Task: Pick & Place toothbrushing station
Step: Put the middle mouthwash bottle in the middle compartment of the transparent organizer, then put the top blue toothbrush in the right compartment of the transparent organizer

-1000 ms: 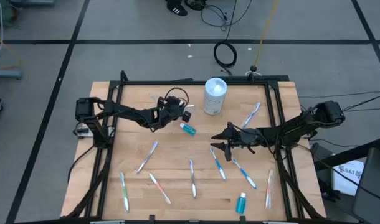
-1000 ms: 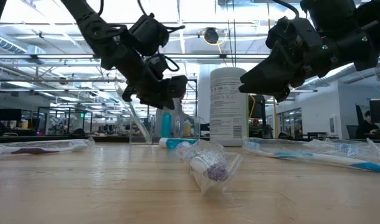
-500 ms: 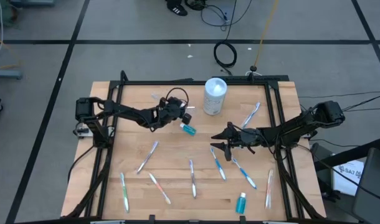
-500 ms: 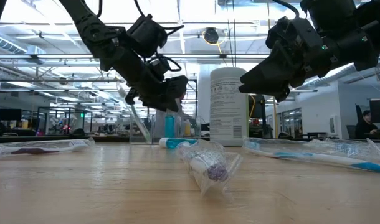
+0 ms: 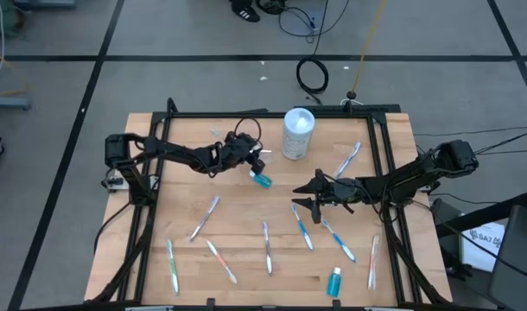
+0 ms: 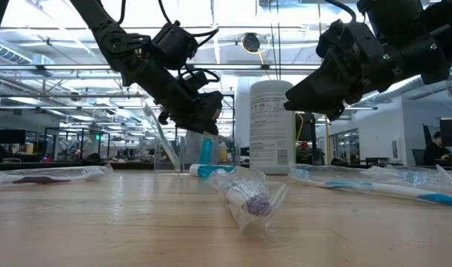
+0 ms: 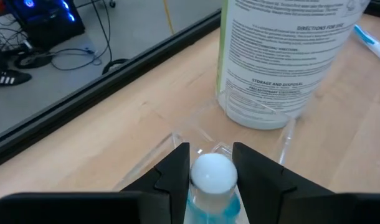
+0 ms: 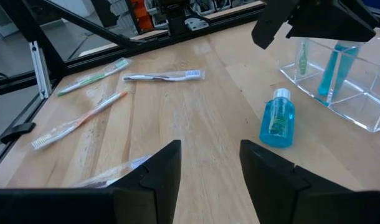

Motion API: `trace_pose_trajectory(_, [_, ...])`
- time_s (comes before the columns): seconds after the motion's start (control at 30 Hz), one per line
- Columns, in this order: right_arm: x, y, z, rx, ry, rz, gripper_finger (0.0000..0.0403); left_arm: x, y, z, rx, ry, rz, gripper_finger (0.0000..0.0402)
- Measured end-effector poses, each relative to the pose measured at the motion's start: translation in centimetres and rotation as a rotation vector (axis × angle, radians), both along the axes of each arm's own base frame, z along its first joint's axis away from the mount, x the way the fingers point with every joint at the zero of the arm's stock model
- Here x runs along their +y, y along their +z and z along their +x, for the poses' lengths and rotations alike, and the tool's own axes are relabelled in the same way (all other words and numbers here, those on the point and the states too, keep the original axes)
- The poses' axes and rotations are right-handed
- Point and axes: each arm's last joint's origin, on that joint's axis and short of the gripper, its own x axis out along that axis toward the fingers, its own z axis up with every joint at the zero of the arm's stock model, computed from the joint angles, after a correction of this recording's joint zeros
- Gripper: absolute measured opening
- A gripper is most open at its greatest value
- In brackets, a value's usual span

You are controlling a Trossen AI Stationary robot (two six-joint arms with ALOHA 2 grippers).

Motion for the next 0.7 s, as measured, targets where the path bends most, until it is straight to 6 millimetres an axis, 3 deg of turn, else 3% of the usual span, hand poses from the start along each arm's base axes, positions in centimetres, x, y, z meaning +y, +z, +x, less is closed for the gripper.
trace_pose_trajectory(0.4, [0.0,0.0,0.0,0.0,0.001,-0.003,0.0155,0.1,0.0,0.0,0.009,-0.019,0.008,0.0131])
trace_pose_trajectory(0.5, [0.0,0.0,0.0,0.0,0.001,-0.002,0.0155,0.1,0.8,0.0,-0.014,-0.024,0.022,0.0131])
trace_pose_trajectory(0.7, [0.0,0.0,0.0,-0.001,-0.001,-0.006,0.0155,-0.1,4.3,-0.8,-0.065,-0.058,0.1,0.0138])
